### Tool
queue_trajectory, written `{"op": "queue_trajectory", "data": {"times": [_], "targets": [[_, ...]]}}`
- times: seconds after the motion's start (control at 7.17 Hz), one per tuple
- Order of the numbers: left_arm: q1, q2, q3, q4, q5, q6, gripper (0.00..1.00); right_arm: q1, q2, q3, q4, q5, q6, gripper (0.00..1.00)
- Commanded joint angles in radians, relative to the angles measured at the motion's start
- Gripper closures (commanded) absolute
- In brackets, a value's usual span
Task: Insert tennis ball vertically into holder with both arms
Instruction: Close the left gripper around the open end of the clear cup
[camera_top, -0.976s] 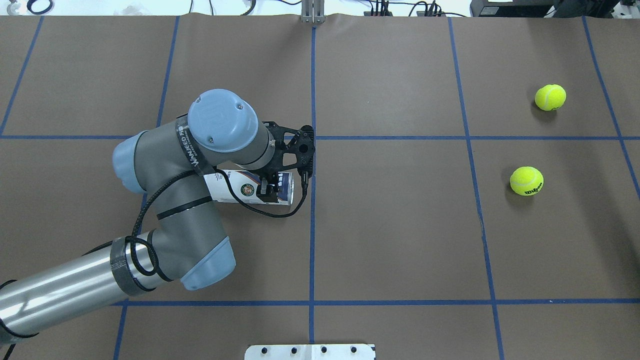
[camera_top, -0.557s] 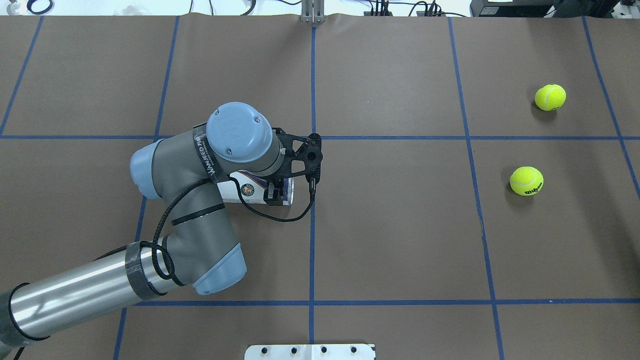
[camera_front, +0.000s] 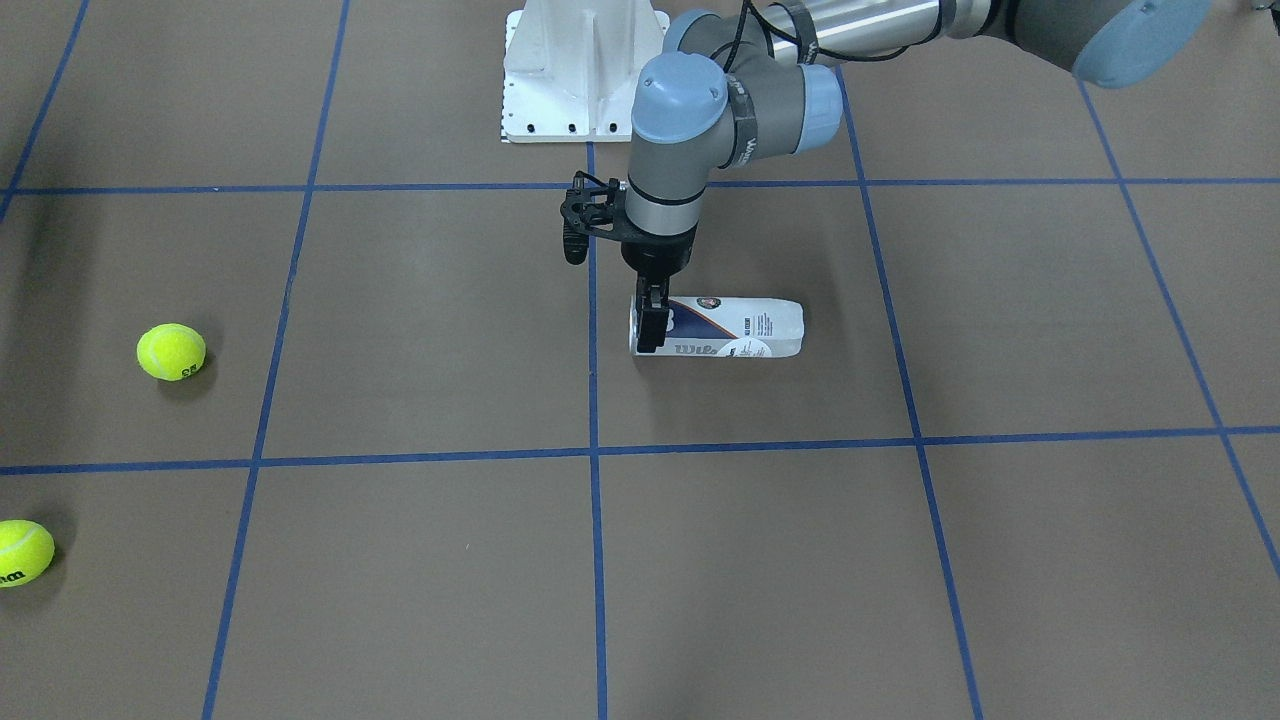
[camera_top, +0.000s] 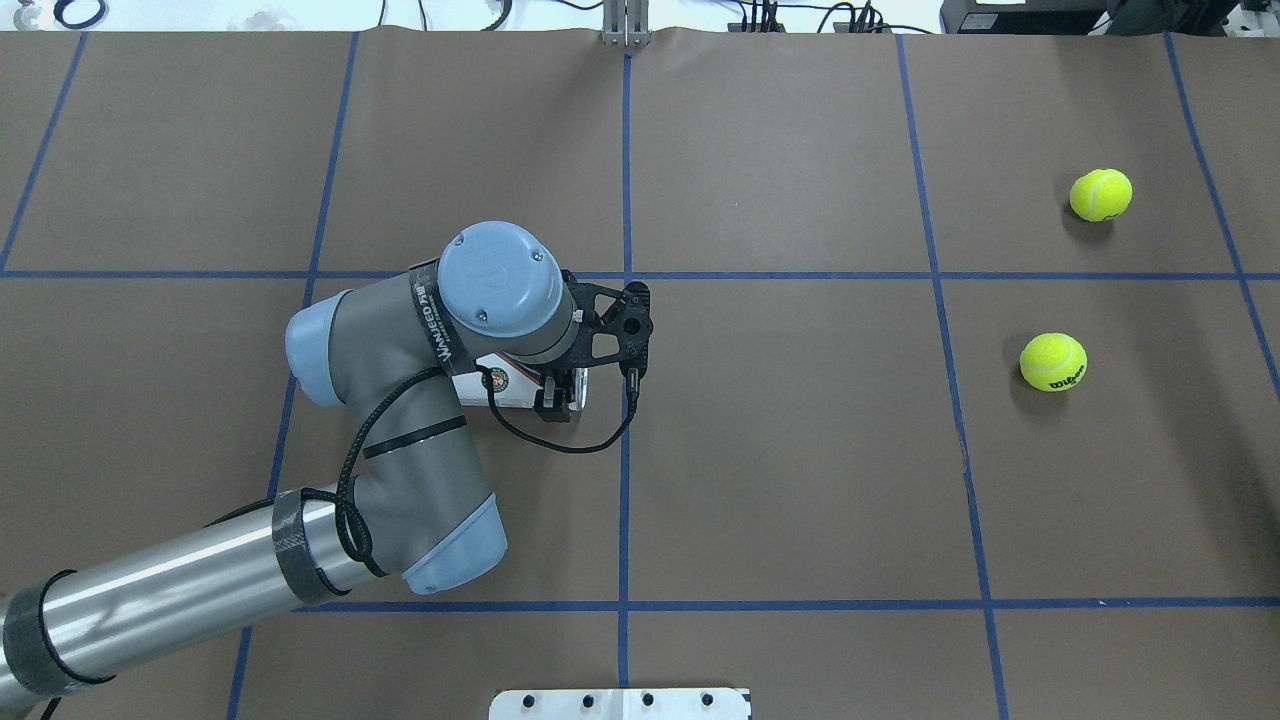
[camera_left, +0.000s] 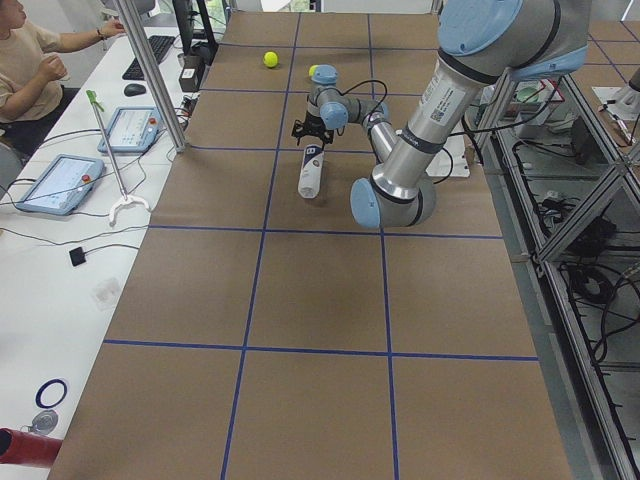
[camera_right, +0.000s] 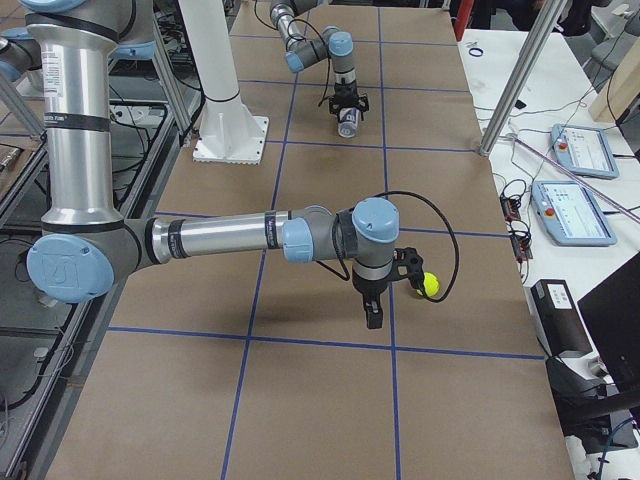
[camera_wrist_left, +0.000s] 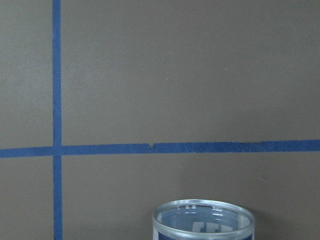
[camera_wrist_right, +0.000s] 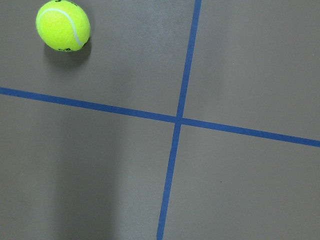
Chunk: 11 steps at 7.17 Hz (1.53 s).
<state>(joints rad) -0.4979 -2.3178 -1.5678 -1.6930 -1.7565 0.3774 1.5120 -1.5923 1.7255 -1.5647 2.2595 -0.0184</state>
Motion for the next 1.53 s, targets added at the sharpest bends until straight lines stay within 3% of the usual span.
{"op": "queue_trajectory", "data": {"times": [0.0, 1.39], "targets": [[0.009, 0.000, 0.015, 0.000, 0.000, -0.002, 0.02, 0.001, 0.000, 0.000, 0.000, 0.000, 0.000, 0.00], [0.048, -0.009, 0.061, -0.011, 0.048, -0.029, 0.02, 0.001, -0.002, -0.003, 0.000, 0.000, 0.000, 0.00]]}}
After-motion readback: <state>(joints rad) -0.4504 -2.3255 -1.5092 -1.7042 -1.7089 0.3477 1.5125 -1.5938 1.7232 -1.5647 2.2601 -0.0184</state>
